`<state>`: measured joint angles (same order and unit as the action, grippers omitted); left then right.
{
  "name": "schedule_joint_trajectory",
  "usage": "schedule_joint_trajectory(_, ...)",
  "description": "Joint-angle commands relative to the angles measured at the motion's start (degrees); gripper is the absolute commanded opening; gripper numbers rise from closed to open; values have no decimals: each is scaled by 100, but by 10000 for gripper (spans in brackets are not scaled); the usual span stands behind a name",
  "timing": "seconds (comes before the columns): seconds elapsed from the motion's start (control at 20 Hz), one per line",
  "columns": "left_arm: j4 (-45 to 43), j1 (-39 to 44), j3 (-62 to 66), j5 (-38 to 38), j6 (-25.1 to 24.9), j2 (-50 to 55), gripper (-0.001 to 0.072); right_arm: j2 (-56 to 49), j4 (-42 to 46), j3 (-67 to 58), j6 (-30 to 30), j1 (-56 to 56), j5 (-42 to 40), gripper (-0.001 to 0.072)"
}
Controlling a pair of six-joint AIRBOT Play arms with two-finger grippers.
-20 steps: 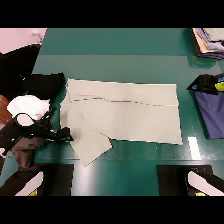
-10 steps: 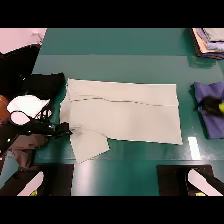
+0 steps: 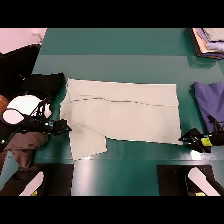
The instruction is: Fold the shirts.
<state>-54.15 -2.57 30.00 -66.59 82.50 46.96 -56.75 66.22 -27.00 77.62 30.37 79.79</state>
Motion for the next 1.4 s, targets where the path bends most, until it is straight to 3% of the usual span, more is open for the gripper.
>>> schedule_joint_trajectory(0.0,-2,-2,11,131,0,-11,25,4,-223,286,-83,70,-551,489)
schedule_joint_trajectory(0.2,-2,-2,11,136,2,-11,24,2,-219,286,-81,-407,-682,486)
schedule_joint_trajectory(0.25,-2,-2,11,120,2,-11,25,2,-216,286,-79,-658,-748,439)
schedule_joint_trajectory(0.35,-59,-2,13,94,0,-11,25,2,-103,236,-79,-1189,-852,228)
schedule_joint_trajectory(0.4,-192,-2,13,70,2,-11,24,4,7,140,-79,-1394,-828,60)
schedule_joint_trajectory(0.45,-446,-2,48,-68,59,-13,23,9,140,7,-76,-1528,-719,16)
schedule_joint_trajectory(0.6,-1088,-2,350,-920,173,-13,23,20,761,-625,-74,-1722,136,15)
schedule_joint_trajectory(0.8,-986,225,442,-1932,496,-686,22,754,1231,-1088,-74,-1681,1202,15)
schedule_joint_trajectory(0.9,-951,527,684,-2059,660,-820,22,1156,1246,-1373,2,-1672,1287,15)
schedule_joint_trajectory(1.05,-1093,723,1353,-1217,706,-544,23,1067,1228,-1978,103,-1893,922,14)
schedule_joint_trajectory(1.2,-1567,723,2201,-149,511,472,24,142,1139,-2752,146,-2339,404,14)
schedule_joint_trajectory(1.35,-1644,723,3038,452,245,1751,25,-1071,1128,-3617,210,-2588,81,14)
